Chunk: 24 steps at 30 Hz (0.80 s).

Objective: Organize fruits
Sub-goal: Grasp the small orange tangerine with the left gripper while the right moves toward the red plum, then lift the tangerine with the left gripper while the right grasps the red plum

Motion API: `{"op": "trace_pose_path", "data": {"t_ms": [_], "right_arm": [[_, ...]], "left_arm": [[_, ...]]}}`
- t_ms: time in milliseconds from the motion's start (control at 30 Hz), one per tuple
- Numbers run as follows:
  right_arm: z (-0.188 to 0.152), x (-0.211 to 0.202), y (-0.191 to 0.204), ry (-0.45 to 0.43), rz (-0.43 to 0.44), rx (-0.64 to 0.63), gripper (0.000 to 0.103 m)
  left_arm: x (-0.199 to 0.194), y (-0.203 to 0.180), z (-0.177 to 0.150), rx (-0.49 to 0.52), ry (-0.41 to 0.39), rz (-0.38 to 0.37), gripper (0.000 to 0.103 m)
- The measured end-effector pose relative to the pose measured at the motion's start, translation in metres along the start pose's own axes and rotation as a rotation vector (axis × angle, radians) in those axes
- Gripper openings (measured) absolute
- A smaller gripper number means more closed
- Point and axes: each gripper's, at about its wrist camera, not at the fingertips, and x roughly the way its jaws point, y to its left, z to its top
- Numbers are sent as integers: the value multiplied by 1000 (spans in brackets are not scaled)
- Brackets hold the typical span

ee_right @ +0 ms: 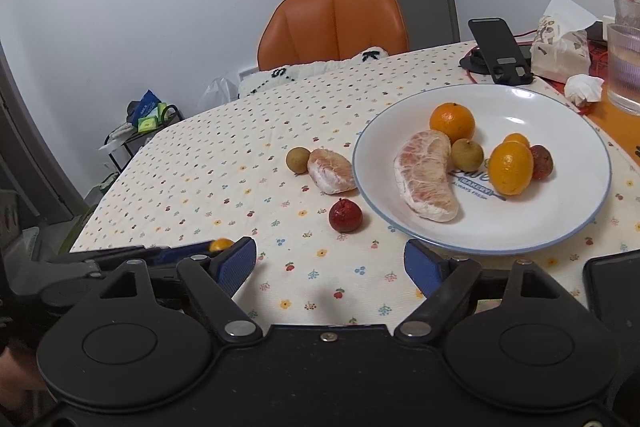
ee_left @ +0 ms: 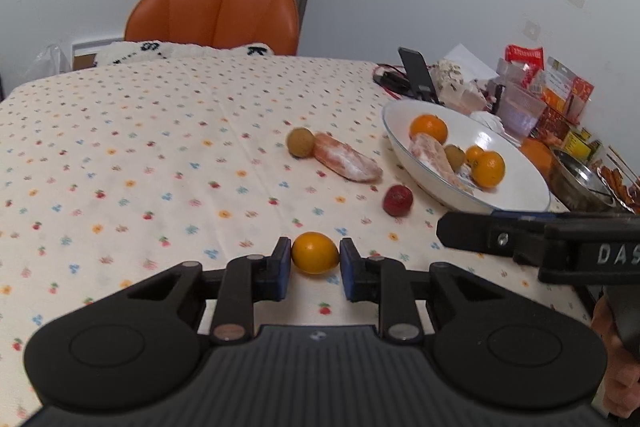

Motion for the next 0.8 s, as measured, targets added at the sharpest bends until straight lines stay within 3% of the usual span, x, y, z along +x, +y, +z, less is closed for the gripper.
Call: {"op": "trace_pose_path", "data": {"t_ms": [200, 400, 733, 800], "right_arm": [[1, 14, 7, -3, -10, -15, 80], [-1, 27, 20, -16, -81, -49, 76], [5, 49, 32, -34, -193, -32, 50], [6, 52, 35, -36, -200, -45, 48]], "left_arm": [[-6, 14, 6, -12, -13, 33, 24], [-9, 28, 8, -38, -18, 53, 24], [-11, 41, 9, -65, -31, 67, 24], [-11, 42, 9, -66, -31, 71, 24]]}}
